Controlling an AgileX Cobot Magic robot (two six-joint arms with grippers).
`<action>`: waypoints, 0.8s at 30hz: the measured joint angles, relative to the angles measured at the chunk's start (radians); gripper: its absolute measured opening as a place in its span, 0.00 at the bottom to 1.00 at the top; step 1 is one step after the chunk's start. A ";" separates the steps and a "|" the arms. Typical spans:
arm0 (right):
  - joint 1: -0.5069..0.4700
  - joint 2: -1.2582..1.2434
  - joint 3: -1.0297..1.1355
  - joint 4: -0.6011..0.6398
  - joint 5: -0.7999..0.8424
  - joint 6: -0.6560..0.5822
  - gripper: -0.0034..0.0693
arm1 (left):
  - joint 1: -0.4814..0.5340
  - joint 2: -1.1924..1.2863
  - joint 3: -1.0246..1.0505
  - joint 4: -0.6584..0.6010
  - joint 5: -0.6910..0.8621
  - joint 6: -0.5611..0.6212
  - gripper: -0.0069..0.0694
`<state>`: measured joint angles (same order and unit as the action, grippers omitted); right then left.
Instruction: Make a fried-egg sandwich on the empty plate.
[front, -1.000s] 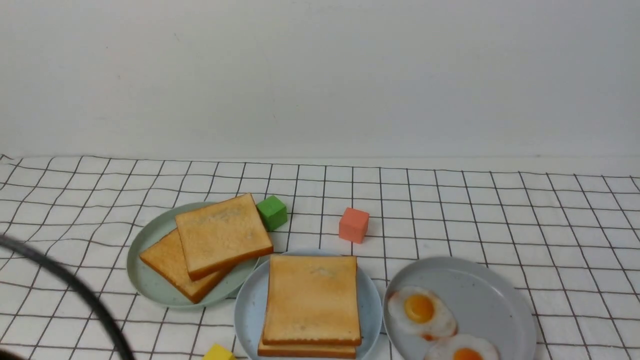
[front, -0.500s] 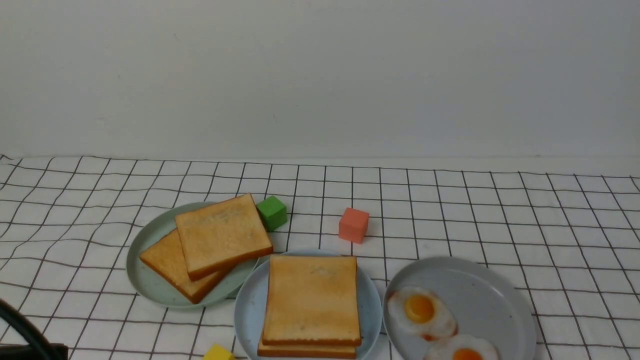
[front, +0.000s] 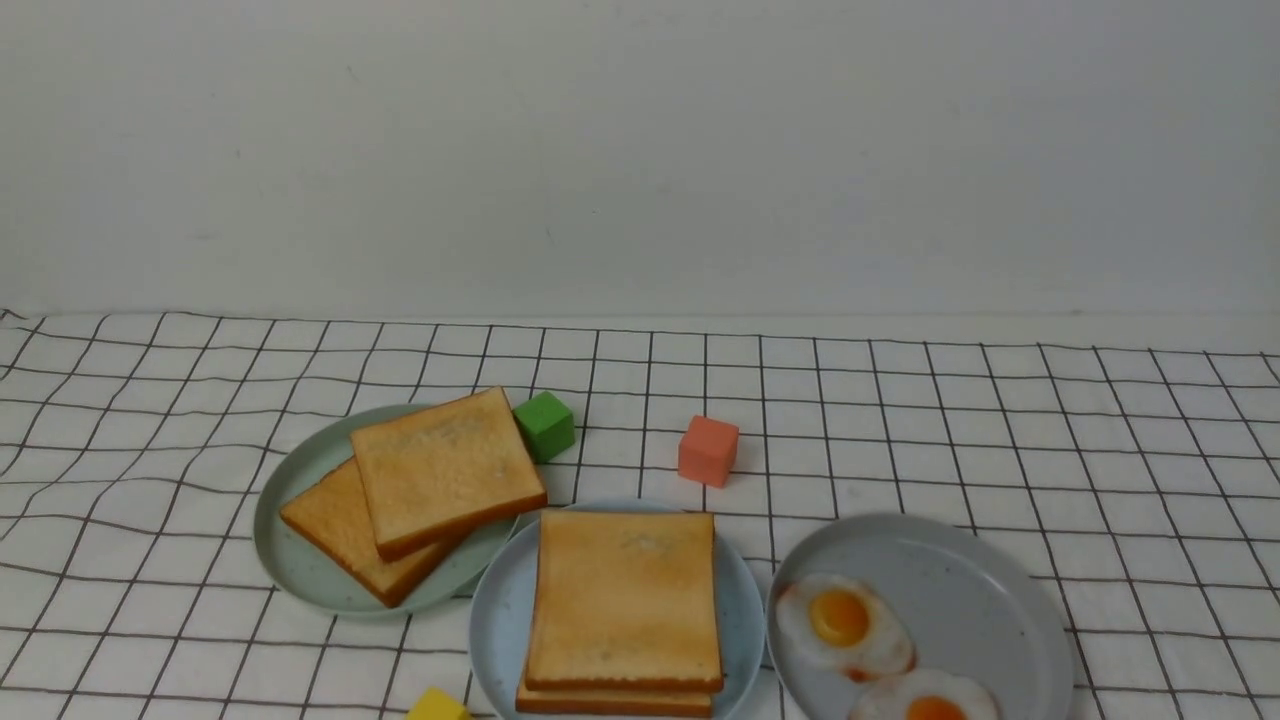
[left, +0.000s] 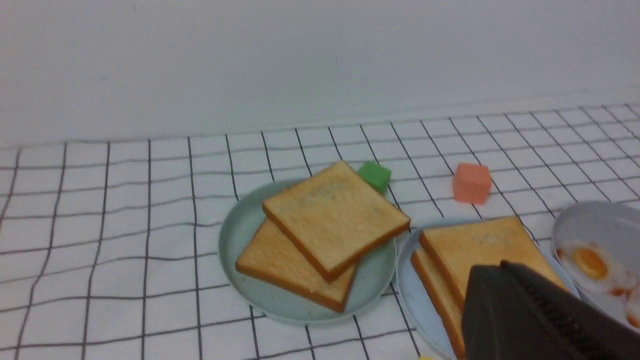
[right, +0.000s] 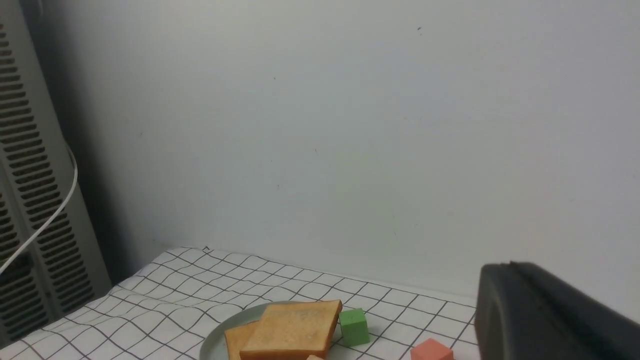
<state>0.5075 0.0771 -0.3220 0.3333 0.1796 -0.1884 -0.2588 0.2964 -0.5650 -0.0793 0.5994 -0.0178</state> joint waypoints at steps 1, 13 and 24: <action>0.000 0.000 0.000 0.000 0.000 0.000 0.06 | 0.002 -0.019 0.019 0.011 -0.012 -0.003 0.07; 0.000 0.000 0.000 0.000 0.001 0.000 0.08 | 0.218 -0.307 0.561 0.258 -0.141 -0.396 0.07; 0.000 0.000 0.000 0.000 0.004 0.000 0.09 | 0.227 -0.307 0.594 0.261 -0.201 -0.367 0.09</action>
<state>0.5077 0.0771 -0.3220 0.3333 0.1838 -0.1884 -0.0317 -0.0106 0.0289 0.1816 0.3983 -0.3846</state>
